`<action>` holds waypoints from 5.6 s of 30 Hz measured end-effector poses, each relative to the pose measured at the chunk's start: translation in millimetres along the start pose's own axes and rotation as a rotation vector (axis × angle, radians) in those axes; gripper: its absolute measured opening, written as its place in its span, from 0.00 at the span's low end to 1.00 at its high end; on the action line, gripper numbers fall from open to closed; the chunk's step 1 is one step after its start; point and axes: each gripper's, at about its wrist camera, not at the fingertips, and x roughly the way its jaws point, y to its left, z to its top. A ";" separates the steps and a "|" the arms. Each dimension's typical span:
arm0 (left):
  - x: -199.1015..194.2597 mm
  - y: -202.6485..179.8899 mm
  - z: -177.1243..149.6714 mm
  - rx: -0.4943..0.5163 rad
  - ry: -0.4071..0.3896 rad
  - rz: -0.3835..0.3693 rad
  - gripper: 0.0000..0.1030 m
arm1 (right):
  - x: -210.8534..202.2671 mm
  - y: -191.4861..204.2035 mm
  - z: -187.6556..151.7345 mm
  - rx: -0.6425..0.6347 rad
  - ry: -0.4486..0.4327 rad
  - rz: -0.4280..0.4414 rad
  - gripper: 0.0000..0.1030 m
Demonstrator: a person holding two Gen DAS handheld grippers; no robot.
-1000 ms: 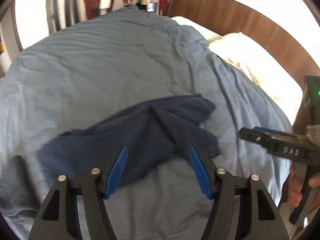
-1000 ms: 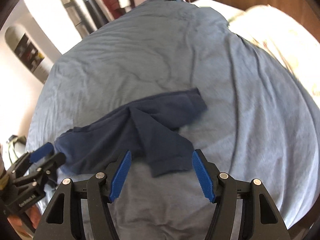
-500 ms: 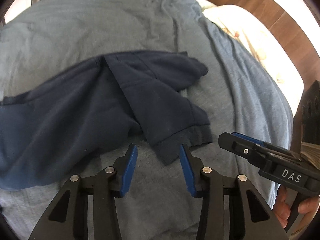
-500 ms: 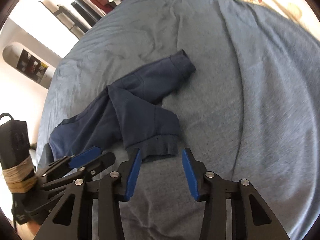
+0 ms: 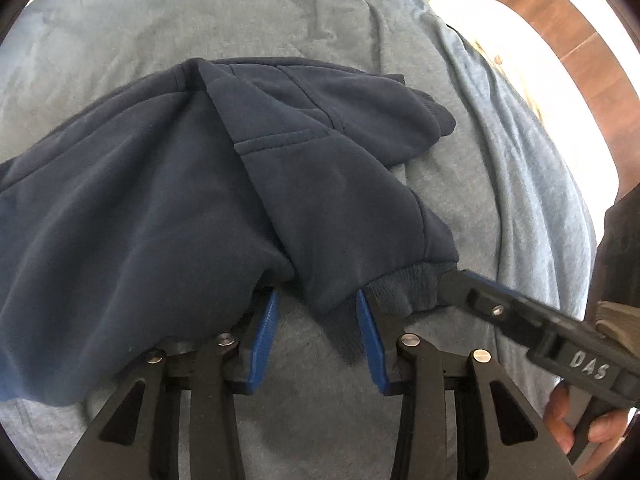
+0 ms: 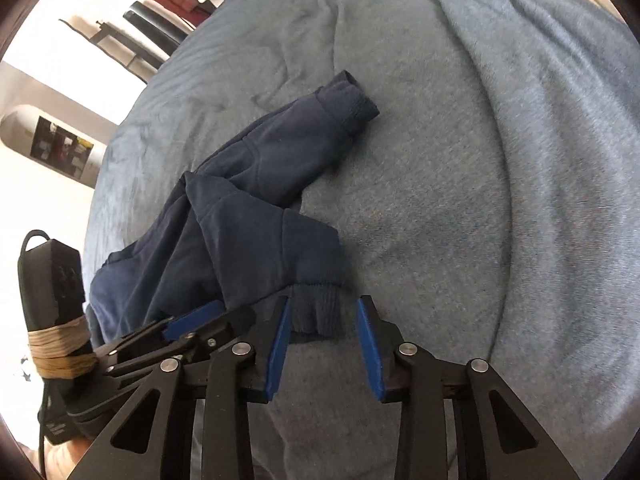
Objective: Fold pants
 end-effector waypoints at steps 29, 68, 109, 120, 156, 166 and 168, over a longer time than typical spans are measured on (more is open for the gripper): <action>-33.9 -49.4 125.4 0.157 -0.200 0.012 0.12 | -12.8 -8.1 96.8 0.120 -0.111 0.157 0.09; -46.5 44.6 117.2 0.429 0.059 0.190 0.44 | 32.6 40.8 179.2 -0.338 0.041 -0.147 0.35; -39.8 110.5 155.9 0.368 0.151 0.012 0.08 | 121.5 147.1 180.1 -1.013 0.600 0.100 0.10; -31.8 119.8 158.6 0.337 0.139 0.085 0.36 | 141.0 133.3 191.3 -0.902 0.561 0.025 0.31; -136.7 298.3 45.4 0.074 0.138 0.087 0.49 | 191.8 322.8 74.0 -1.098 0.643 0.159 0.37; -160.6 307.5 25.1 0.068 0.171 0.094 0.24 | 206.6 332.8 65.6 -1.098 0.674 0.158 0.37; -156.0 308.6 22.8 0.058 0.188 0.107 0.24 | 207.6 335.9 64.2 -1.098 0.673 0.167 0.37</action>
